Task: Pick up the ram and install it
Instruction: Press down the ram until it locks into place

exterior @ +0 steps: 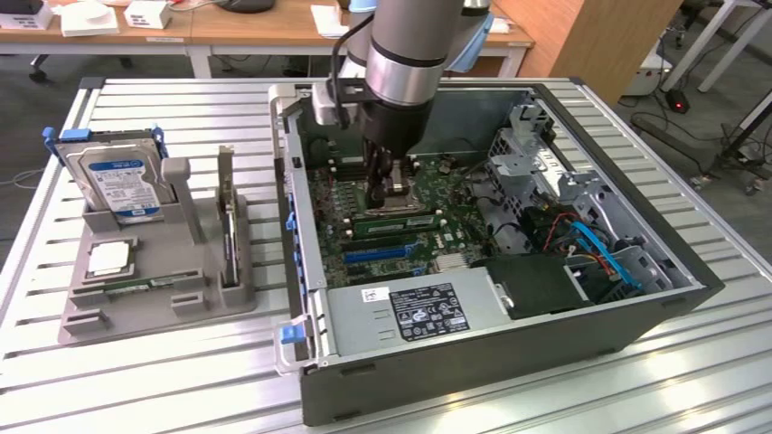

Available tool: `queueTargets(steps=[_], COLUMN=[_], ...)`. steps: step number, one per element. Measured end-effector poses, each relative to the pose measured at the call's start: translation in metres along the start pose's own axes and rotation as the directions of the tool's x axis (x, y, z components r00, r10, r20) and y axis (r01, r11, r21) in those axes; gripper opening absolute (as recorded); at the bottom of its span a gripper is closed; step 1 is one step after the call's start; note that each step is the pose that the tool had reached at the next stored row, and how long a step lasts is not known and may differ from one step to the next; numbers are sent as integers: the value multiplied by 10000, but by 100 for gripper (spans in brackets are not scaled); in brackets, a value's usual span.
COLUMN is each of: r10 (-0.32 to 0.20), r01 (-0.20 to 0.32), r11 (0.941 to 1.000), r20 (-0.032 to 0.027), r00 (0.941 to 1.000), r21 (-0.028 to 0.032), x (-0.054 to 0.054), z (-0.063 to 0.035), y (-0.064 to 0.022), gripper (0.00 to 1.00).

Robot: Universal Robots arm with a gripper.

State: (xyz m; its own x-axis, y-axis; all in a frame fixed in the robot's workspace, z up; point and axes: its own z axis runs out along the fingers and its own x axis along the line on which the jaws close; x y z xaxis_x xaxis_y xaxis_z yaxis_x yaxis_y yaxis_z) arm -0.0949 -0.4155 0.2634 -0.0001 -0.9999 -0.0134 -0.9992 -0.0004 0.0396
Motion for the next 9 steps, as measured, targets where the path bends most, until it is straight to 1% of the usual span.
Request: queueTargets(steps=[9], r10=[1], r01=[-1], r11=[10000], r20=[0], r00=[10000], r21=[0], x=[1], z=[79], y=[5], gripper=[9])
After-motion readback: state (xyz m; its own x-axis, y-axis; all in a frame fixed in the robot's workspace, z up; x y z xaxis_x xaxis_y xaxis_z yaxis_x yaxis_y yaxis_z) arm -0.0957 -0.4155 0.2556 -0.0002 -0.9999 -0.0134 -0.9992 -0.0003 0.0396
